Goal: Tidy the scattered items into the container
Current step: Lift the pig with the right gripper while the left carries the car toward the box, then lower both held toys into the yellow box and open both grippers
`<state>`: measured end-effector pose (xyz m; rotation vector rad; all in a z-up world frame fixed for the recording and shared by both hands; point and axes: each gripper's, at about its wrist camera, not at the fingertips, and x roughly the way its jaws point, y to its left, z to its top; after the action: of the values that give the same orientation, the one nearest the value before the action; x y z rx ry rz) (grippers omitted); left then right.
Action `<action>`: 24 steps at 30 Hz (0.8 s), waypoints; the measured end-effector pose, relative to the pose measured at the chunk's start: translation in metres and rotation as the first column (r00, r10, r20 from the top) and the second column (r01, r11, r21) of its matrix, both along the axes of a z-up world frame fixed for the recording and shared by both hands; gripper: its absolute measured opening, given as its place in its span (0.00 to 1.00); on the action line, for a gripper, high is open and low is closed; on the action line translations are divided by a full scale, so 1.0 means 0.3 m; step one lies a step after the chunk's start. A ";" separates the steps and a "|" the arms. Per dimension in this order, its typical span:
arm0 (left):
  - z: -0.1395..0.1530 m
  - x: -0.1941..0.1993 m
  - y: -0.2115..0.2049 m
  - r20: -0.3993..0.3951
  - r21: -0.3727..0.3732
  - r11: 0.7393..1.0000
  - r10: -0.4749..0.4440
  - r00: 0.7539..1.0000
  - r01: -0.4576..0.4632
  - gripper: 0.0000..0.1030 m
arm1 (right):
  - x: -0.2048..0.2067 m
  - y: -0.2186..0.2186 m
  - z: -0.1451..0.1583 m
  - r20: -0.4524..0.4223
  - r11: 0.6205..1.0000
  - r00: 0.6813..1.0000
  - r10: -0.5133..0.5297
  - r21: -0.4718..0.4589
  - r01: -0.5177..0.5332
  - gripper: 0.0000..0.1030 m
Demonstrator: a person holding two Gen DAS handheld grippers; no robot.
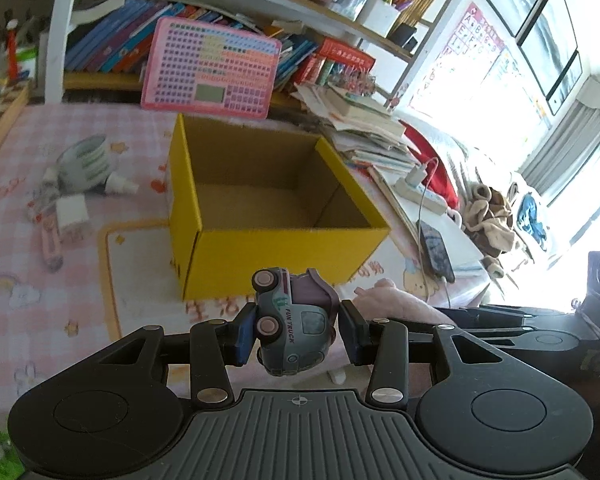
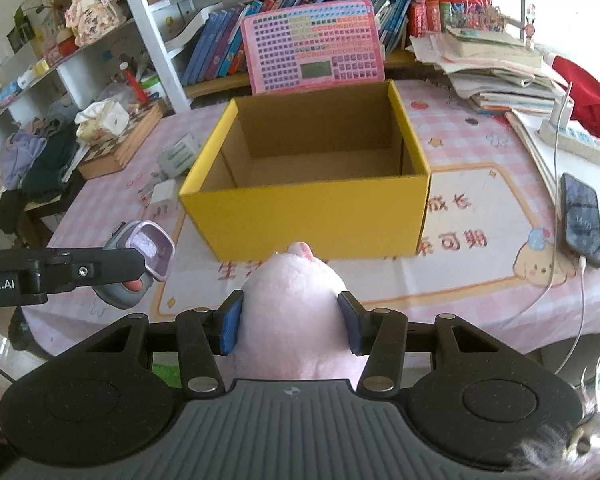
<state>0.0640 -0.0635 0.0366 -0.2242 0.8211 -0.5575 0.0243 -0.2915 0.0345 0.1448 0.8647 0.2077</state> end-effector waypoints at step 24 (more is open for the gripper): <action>0.022 0.396 -0.168 0.142 0.171 0.985 -0.053 0.988 0.028 0.40 | 0.499 -0.066 0.083 0.169 0.996 0.984 -0.059 -0.060 0.070 0.46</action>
<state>0.1830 -0.1138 0.0433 -0.0109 0.7271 -0.5330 0.1739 -0.3115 0.0594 0.0922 0.6982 0.1283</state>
